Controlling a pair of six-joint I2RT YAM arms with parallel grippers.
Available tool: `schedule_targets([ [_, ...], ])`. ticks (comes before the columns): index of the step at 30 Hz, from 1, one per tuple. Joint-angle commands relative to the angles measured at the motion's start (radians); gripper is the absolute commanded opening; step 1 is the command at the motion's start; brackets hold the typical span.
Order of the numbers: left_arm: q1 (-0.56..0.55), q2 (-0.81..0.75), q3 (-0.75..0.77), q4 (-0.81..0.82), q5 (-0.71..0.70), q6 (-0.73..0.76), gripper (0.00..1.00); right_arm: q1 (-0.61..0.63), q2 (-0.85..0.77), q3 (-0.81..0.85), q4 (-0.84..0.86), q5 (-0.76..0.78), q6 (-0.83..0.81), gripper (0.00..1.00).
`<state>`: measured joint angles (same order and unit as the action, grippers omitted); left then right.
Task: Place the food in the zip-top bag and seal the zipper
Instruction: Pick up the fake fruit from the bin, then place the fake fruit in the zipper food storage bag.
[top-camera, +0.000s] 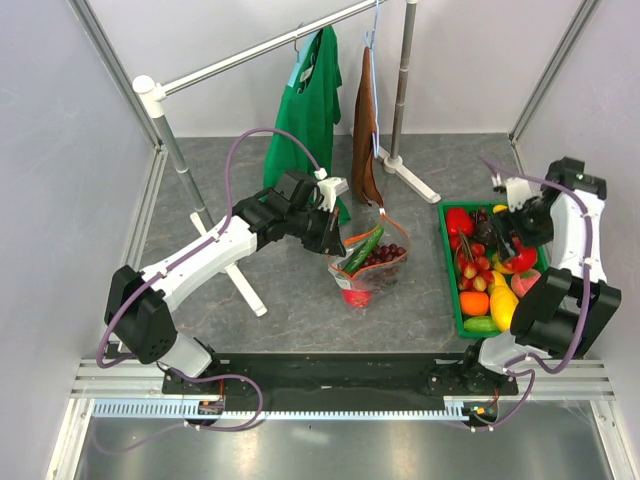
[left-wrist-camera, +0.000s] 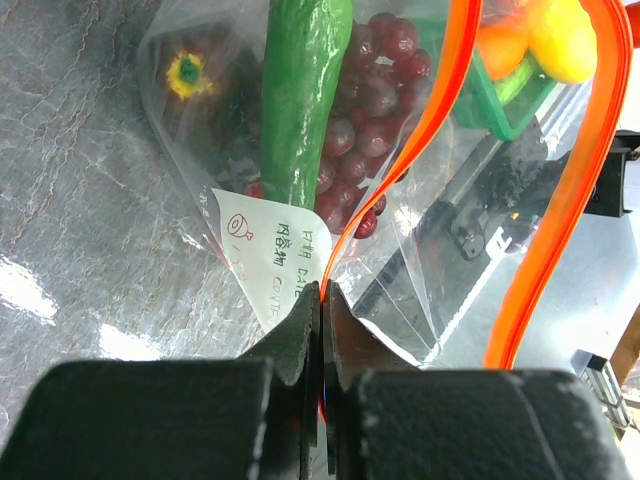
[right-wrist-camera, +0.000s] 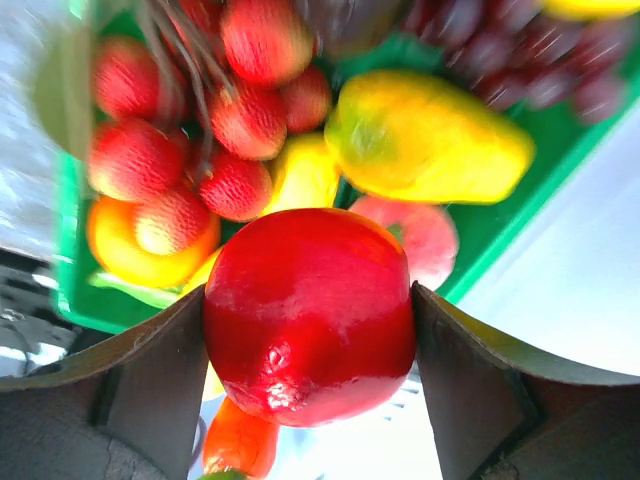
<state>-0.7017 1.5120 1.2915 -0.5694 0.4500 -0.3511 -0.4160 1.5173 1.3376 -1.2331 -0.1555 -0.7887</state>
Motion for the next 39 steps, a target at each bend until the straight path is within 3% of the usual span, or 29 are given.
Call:
schedule_targets([
  [1,0.008,-0.006,-0.011,0.013,0.03,-0.014,0.02,0.003,0.001,0.217,-0.129,-0.232,0.035,0.63],
  [7,0.01,-0.001,-0.006,0.009,0.032,-0.008,0.02,0.114,0.003,0.451,-0.226,-0.521,0.057,0.62],
  [14,0.013,0.0,0.014,-0.014,0.027,0.009,0.02,0.469,-0.049,0.523,-0.125,-0.711,0.131,0.61],
  [23,0.015,0.011,0.038,-0.026,0.029,0.008,0.02,0.856,-0.17,0.332,0.085,-0.55,0.161,0.6],
  [32,0.015,0.008,0.058,-0.026,0.056,0.009,0.02,1.054,-0.167,0.143,0.294,-0.267,0.232,0.58],
  [37,0.015,0.002,0.06,-0.027,0.059,0.014,0.02,1.063,-0.146,0.127,0.317,-0.226,0.292,0.57],
  [39,0.015,0.005,0.06,-0.027,0.059,0.012,0.02,1.066,-0.137,0.133,0.29,-0.283,0.287,0.62],
])
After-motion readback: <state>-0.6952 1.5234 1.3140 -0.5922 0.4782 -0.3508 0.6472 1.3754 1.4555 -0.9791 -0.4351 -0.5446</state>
